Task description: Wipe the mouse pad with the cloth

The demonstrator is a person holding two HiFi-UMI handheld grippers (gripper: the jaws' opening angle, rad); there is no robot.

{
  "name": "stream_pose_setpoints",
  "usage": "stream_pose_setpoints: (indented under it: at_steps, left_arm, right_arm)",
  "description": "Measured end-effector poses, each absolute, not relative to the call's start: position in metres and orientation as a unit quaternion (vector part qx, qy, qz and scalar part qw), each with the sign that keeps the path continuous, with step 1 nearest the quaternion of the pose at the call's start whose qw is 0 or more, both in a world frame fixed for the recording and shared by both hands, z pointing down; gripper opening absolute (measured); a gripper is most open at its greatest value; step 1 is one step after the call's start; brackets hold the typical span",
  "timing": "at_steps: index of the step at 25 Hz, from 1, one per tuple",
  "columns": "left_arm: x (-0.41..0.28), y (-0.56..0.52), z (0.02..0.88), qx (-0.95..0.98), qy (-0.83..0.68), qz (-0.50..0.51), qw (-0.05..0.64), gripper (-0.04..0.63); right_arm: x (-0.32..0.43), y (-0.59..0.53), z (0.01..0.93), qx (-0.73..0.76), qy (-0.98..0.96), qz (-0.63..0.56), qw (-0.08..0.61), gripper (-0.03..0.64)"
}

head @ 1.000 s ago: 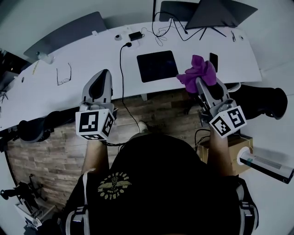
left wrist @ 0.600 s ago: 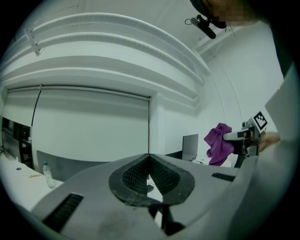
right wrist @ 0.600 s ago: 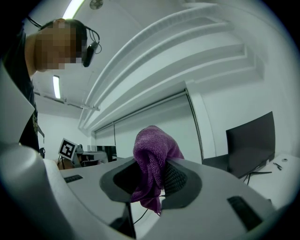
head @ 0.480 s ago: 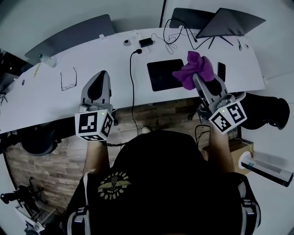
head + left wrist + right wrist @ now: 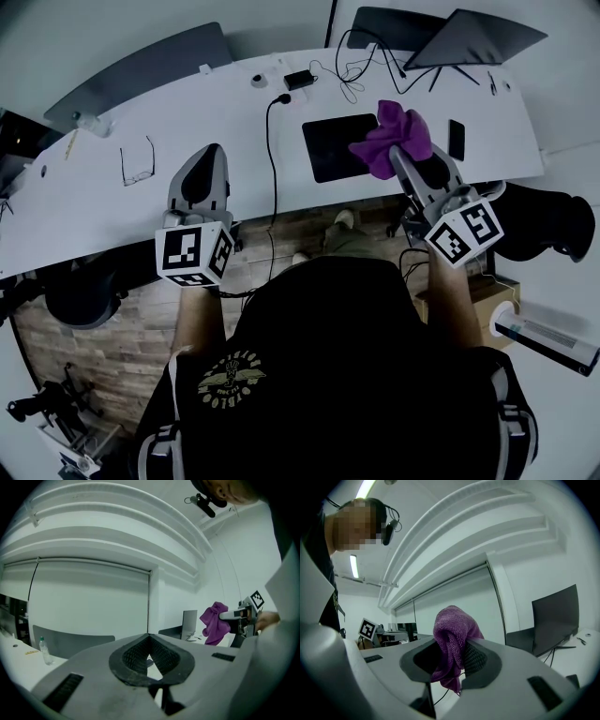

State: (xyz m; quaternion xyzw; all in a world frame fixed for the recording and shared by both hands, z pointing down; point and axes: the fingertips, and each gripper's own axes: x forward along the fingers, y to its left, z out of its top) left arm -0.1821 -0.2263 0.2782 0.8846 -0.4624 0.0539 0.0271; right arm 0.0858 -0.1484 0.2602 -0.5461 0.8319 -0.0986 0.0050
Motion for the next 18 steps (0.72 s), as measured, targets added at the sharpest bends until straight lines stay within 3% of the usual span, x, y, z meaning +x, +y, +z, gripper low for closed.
stream_pose_setpoints:
  at_steps: [18]
  left_arm:
    - [-0.157, -0.267, 0.3, 0.87, -0.485, 0.081, 0.039, 0.002]
  right_arm:
    - [0.106, -0.216, 0.293, -0.511, 0.851, -0.123, -0.006, 0.112]
